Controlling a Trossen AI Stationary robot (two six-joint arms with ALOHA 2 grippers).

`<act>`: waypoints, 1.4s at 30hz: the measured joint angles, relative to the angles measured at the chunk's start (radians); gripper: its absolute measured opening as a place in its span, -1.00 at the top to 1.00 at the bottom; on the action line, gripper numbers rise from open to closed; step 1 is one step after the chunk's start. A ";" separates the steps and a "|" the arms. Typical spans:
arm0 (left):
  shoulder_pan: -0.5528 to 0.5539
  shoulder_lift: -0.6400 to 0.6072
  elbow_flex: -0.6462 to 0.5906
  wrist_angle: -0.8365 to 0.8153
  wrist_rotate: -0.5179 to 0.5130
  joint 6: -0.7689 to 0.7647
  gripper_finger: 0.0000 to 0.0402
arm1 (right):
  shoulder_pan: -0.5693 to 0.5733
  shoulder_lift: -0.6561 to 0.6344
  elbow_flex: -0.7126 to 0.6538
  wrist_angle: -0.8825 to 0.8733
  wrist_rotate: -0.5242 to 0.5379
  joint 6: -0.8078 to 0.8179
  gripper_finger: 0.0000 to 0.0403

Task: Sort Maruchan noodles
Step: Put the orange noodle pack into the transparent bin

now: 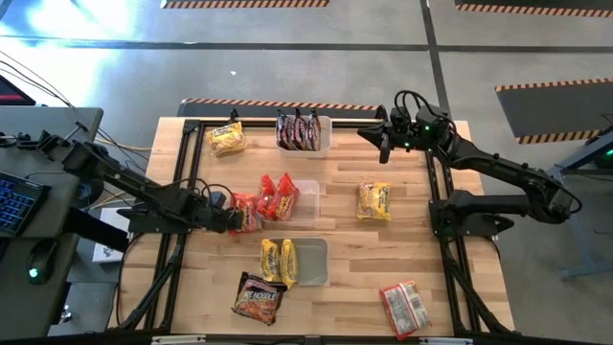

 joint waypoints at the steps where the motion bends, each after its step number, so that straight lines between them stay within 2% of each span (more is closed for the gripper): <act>1: 0.004 0.012 0.000 0.003 -0.002 0.002 -0.03 | 0.000 0.000 0.000 0.000 0.000 0.000 1.00; 6: 0.006 0.054 0.002 0.050 -0.028 0.014 0.17 | 0.000 0.000 0.000 0.000 0.000 -0.001 1.00; 15: 0.002 0.052 0.000 0.047 -0.058 0.091 0.94 | 0.000 0.000 0.000 0.000 0.000 -0.001 1.00; 21: 0.002 -0.011 -0.004 0.007 -0.052 0.093 0.99 | 0.000 0.000 0.000 0.000 0.000 -0.001 1.00; 29: 0.002 -0.123 0.112 -0.244 -0.050 0.126 1.00 | 0.000 0.000 0.000 0.000 -0.005 -0.036 1.00; 42: 0.002 -0.158 0.259 -0.283 -0.103 0.232 1.00 | 0.000 0.000 0.000 -0.002 -0.009 -0.052 1.00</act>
